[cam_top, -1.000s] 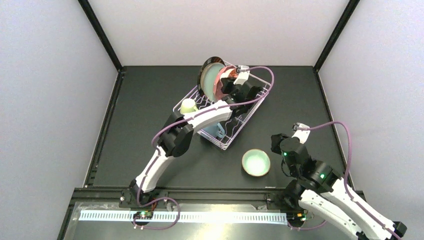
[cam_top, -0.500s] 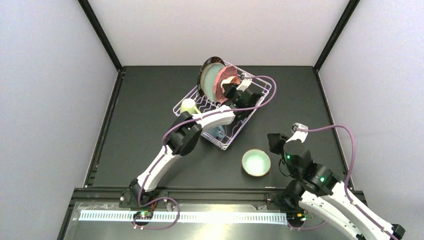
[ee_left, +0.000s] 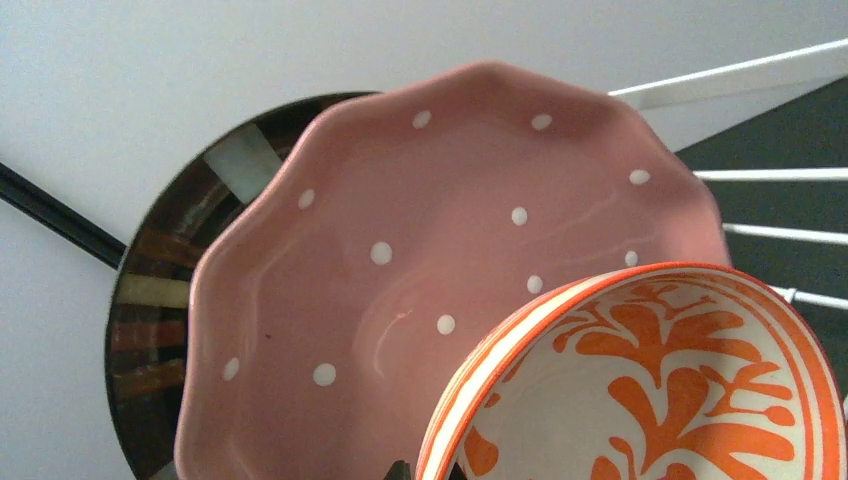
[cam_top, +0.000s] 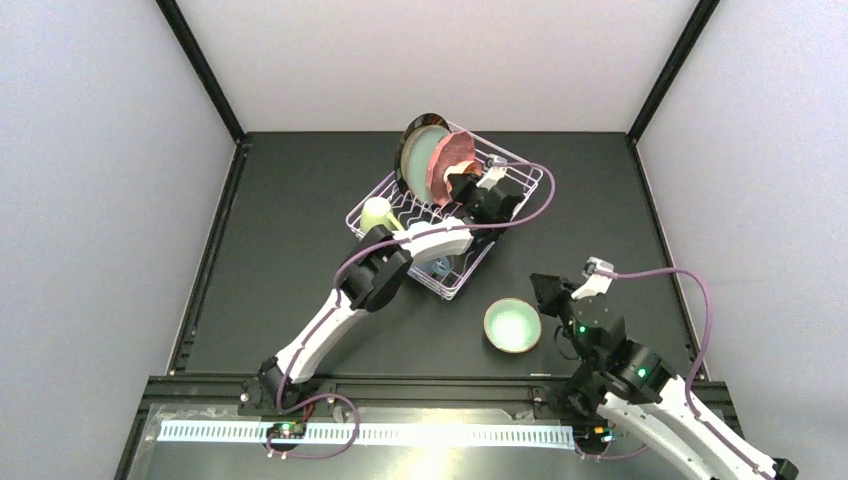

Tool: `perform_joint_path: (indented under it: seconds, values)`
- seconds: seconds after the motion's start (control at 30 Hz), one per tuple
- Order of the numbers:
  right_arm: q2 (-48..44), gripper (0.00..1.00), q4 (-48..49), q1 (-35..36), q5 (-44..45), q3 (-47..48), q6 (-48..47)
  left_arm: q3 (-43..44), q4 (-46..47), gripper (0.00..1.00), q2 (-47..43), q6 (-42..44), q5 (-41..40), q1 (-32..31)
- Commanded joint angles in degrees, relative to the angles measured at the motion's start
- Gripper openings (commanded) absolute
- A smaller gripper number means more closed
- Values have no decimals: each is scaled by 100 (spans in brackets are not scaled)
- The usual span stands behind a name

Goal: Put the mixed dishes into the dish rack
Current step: Place the upside down bowl on the dish rack.

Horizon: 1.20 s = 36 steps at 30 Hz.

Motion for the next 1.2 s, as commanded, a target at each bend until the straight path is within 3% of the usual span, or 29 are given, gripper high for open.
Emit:
perform_joint_path:
  seconds: [0.0,0.5,0.77,0.87,0.93,1.03,1.17]
  values:
    - [-230,74,305,-25,5,-264,55,106,240,1,179,111,-89,25]
    - [-968,74,56,-23,-3,-612,328,10,-246,1,443,93,-215,-81]
    - [-1035,74,-103,-24,21,-548,394,158,-1008,1,518,-165,-256,-81]
    - [-1007,74,-94,-24,26,-524,365,393,-1734,1,612,-549,-300,-81]
    - [-947,75,-78,-25,5,-491,356,440,-2042,4,623,-784,-333,-81]
    - [-839,75,-74,-25,-13,-412,326,450,-2464,18,623,-1100,-335,-87]
    - [-782,75,-53,-23,-12,-356,283,449,-2900,19,633,-1412,-317,-104]
